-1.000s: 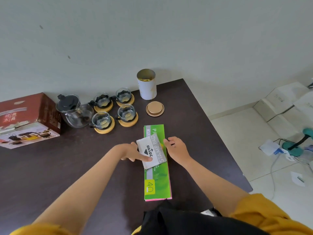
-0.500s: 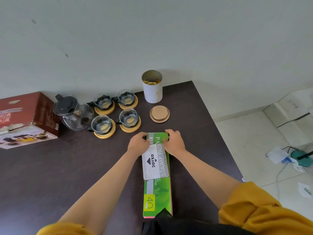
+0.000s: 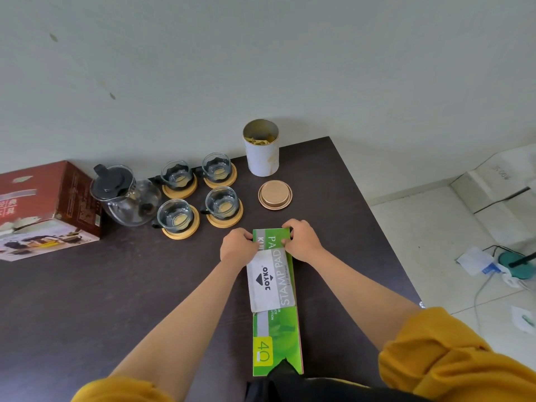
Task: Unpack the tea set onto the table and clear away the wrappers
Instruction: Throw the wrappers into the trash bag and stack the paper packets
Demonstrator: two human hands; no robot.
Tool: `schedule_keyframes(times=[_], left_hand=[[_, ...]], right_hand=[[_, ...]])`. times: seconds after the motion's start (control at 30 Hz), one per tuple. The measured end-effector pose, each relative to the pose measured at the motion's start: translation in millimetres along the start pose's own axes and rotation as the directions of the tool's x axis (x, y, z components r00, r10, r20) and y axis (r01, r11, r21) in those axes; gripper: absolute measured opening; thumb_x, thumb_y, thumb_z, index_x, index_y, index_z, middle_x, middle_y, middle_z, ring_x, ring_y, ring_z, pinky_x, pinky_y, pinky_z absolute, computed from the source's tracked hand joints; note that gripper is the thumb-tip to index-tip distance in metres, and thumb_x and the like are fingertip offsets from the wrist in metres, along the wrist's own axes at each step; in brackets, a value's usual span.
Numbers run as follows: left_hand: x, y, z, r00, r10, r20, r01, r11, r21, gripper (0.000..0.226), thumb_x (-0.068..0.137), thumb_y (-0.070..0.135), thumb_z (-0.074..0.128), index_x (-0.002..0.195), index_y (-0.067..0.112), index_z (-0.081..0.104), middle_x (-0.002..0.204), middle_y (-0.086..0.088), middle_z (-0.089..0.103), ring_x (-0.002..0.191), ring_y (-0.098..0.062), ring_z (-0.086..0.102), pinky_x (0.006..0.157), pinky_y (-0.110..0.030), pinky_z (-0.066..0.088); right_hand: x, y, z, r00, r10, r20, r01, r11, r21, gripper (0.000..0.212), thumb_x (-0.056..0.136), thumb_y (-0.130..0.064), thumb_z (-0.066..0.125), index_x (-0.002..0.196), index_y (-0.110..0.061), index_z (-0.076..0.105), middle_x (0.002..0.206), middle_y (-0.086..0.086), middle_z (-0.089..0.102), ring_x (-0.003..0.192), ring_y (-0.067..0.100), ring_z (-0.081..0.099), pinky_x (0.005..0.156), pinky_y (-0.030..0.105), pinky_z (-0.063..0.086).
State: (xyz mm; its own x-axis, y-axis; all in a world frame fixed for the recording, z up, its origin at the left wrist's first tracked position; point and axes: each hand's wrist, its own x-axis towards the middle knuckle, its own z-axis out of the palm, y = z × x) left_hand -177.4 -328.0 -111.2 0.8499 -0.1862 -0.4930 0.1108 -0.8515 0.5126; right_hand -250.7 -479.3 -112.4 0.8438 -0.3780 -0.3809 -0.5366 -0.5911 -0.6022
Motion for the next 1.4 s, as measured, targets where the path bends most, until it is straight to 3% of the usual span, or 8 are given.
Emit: schedule_keyframes(times=[0.23,0.63,0.8,0.97,1.07,1.2,1.3,1.4], left_hand=[[5,-2,1,1.000,0.000,-0.005,0.000,1.000,-0.017,0.018,0.083,0.019,0.068,0.101,0.017,0.066,0.103,-0.001,0.066,0.094,-0.017,0.060,0.079,-0.033,0.053],[1,-6,4,0.999,-0.054,-0.001,0.053,0.984,-0.171,0.017,0.082,0.015,0.069,0.099,0.018,0.066,0.100,-0.001,0.065,0.095,-0.016,0.060,0.079,-0.031,0.053],[-10,-15,5,0.993,-0.117,0.030,0.119,0.902,-0.414,0.011,0.086,0.024,0.059,0.087,0.017,0.067,0.093,0.000,0.066,0.092,-0.020,0.062,0.084,-0.040,0.056],[-39,-41,9,0.983,-0.183,0.015,0.167,0.860,-0.482,0.018,0.090,0.028,0.056,0.099,0.014,0.062,0.085,0.004,0.060,0.087,-0.019,0.059,0.087,-0.044,0.055],[-66,-62,20,0.979,-0.202,0.025,0.190,0.863,-0.469,0.017,0.089,0.030,0.055,0.087,0.015,0.063,0.079,0.000,0.064,0.082,-0.020,0.061,0.084,-0.044,0.056],[-101,-74,37,0.981,-0.188,0.042,0.189,0.896,-0.402,0.027,0.088,0.034,0.053,0.070,0.015,0.058,0.071,-0.002,0.066,0.074,-0.023,0.064,0.071,-0.038,0.057],[-120,-69,41,0.989,-0.144,0.005,0.138,0.930,-0.340,0.035,0.090,0.032,0.050,0.060,0.015,0.044,0.058,0.003,0.052,0.057,-0.018,0.049,0.052,-0.029,0.039],[-126,-65,41,0.991,-0.133,-0.006,0.123,0.931,-0.343,0.035,0.092,0.032,0.049,0.061,0.016,0.044,0.060,0.002,0.052,0.056,-0.015,0.045,0.050,-0.028,0.032]], right_hand=[[6,1,-3,0.998,-0.027,0.055,0.029,0.999,-0.036,0.032,0.087,-0.016,0.066,0.117,-0.019,0.054,0.113,0.010,0.055,0.096,0.017,0.052,0.078,0.026,0.039],[0,3,0,0.998,-0.047,0.042,0.048,0.999,-0.021,0.037,0.088,-0.013,0.065,0.122,-0.019,0.053,0.118,0.008,0.048,0.097,0.018,0.055,0.090,0.030,0.045],[-22,12,14,0.987,0.062,-0.149,-0.029,0.976,0.216,0.042,0.091,-0.016,0.061,0.132,-0.014,0.050,0.110,0.004,0.058,0.092,0.013,0.058,0.087,0.028,0.049],[-74,28,32,0.986,0.057,-0.157,0.019,0.895,0.445,0.038,0.094,-0.015,0.057,0.131,-0.015,0.050,0.115,0.000,0.058,0.101,0.005,0.057,0.087,0.017,0.047],[-106,41,42,0.987,0.052,-0.152,0.028,0.875,0.483,0.037,0.094,-0.011,0.056,0.130,-0.017,0.051,0.115,-0.002,0.058,0.103,0.000,0.056,0.093,0.019,0.048],[-132,53,52,0.987,0.067,-0.148,0.014,0.872,0.490,0.035,0.094,-0.007,0.054,0.128,-0.017,0.052,0.112,-0.003,0.059,0.102,-0.002,0.056,0.080,0.003,0.044],[-140,56,58,0.988,0.059,-0.145,0.019,0.876,0.482,0.035,0.094,-0.004,0.052,0.127,-0.015,0.053,0.112,-0.003,0.060,0.101,0.000,0.057,0.078,0.003,0.044],[-144,53,60,0.989,0.044,-0.143,0.032,0.872,0.488,0.036,0.093,-0.002,0.051,0.125,-0.019,0.054,0.111,-0.006,0.060,0.101,0.000,0.058,0.083,0.010,0.048]])
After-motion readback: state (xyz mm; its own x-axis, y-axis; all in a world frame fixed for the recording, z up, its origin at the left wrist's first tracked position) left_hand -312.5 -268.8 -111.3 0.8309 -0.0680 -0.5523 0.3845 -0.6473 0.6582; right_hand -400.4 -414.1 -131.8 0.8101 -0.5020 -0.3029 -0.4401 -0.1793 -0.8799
